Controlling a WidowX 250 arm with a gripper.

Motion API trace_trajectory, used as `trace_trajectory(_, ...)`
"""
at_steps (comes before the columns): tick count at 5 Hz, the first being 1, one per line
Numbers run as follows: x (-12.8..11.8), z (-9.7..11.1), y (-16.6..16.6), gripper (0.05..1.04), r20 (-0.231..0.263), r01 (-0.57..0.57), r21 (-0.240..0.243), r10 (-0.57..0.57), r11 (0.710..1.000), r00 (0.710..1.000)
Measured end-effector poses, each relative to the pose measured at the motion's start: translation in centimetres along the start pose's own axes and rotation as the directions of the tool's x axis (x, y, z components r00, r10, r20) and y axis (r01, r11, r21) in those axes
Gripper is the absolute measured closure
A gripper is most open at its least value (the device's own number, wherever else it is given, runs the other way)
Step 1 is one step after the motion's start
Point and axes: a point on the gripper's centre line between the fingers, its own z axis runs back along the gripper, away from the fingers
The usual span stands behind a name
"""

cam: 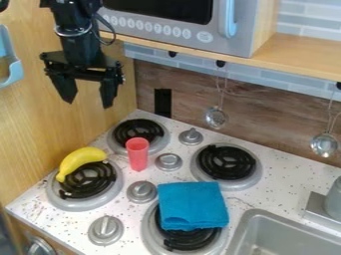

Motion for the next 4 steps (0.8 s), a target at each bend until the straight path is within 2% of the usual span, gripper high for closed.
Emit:
trace_trajectory(1,-0.4,-0.8,-0.2,0.079,-0.027,-0.002,0.000,0.002,1.000,1.000)
trace_trajectory(2,-1.1,-2.4,-2.2,0.079,-0.042,0.038,0.015,-0.037,0.999,0.998)
trace_trajectory(4,-2.8,-6.2,-5.4,0.079,-0.089,0.061,0.025,-0.059,0.998,0.994)
